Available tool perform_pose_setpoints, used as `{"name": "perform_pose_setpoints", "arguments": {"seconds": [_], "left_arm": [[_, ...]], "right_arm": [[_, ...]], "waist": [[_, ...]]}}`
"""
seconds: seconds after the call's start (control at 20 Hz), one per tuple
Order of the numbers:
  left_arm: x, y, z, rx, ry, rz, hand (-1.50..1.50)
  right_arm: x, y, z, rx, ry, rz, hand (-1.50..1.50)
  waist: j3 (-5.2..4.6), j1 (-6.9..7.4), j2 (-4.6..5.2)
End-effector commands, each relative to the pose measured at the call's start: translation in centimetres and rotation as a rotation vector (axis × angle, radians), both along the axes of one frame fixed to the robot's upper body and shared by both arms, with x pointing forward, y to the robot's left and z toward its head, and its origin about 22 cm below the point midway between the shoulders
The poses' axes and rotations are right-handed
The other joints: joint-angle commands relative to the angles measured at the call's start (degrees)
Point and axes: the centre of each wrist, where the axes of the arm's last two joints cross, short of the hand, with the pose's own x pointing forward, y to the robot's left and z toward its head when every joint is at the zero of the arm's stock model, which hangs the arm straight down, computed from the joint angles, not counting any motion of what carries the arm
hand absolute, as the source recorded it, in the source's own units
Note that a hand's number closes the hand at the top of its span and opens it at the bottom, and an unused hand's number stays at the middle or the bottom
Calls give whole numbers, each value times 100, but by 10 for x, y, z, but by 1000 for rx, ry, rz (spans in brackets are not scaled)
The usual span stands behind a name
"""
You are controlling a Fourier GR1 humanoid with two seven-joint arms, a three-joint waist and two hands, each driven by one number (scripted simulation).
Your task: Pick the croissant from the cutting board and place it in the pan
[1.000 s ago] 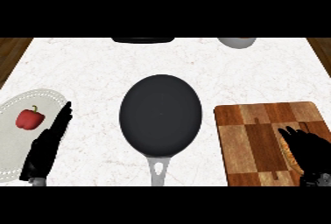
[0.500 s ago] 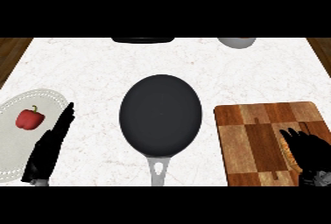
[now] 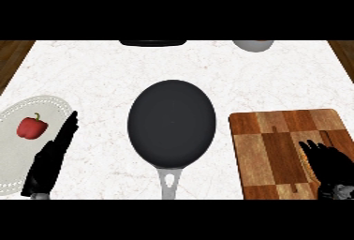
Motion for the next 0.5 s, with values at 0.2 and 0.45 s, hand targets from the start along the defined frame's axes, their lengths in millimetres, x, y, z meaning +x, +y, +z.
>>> {"name": "perform_pose_setpoints", "arguments": {"seconds": [0.2,0.45], "left_arm": [[-5,2,14,10,-12,5,0],[3,0,-9,-1,4,1,0]], "right_arm": [[-3,-6,-28,111,-41,2,150],[6,-23,-24,156,3,-29,150]], "waist": [[3,11,-1],[-1,-7,11]]}}
